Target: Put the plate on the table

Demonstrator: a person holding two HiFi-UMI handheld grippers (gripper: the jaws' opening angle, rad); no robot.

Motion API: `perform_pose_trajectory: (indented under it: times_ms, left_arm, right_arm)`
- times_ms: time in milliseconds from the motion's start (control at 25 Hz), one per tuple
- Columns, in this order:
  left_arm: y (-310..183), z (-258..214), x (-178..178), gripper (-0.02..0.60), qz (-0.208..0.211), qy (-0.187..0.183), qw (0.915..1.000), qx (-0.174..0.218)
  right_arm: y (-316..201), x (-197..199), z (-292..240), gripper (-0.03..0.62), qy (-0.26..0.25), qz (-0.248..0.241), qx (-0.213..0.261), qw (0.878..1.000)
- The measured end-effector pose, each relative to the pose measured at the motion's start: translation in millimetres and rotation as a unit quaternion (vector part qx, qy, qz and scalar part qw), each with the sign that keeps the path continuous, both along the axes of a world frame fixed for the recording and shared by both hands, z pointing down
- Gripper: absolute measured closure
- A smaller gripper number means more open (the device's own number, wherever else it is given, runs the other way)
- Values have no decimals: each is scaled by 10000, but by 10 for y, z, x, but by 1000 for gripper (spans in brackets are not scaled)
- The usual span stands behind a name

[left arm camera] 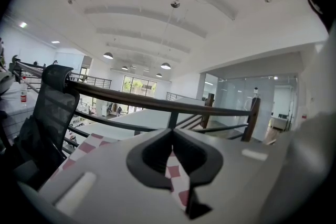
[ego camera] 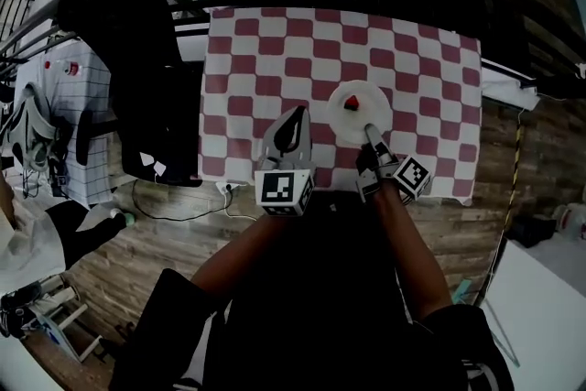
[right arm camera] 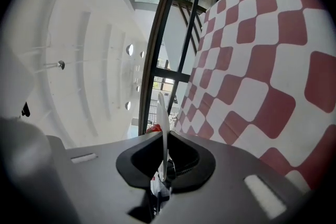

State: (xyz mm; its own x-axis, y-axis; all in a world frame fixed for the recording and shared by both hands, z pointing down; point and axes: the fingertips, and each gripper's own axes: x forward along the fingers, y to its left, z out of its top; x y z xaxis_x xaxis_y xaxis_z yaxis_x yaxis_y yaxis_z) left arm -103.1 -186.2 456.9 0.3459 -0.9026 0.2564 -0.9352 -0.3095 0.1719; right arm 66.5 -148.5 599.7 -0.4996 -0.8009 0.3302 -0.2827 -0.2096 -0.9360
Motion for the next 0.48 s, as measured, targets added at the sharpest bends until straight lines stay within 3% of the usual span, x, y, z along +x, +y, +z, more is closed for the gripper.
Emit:
perform_pose_trajectory:
  times_ms: [120, 240, 480]
  left_arm:
    - [-97, 63, 54, 572, 27, -79, 9999, -60]
    - [-208, 125, 108, 572, 16, -147, 9998, -129]
    - [-375, 244, 187, 572, 74, -229, 9994, -242]
  right_arm:
    - [-116, -8, 78, 577, -245, -1, 138, 9996]
    - [-159, 98, 287, 577, 8, -54, -119, 9999]
    - [-358, 89, 443, 578, -204, -126, 110, 9997]
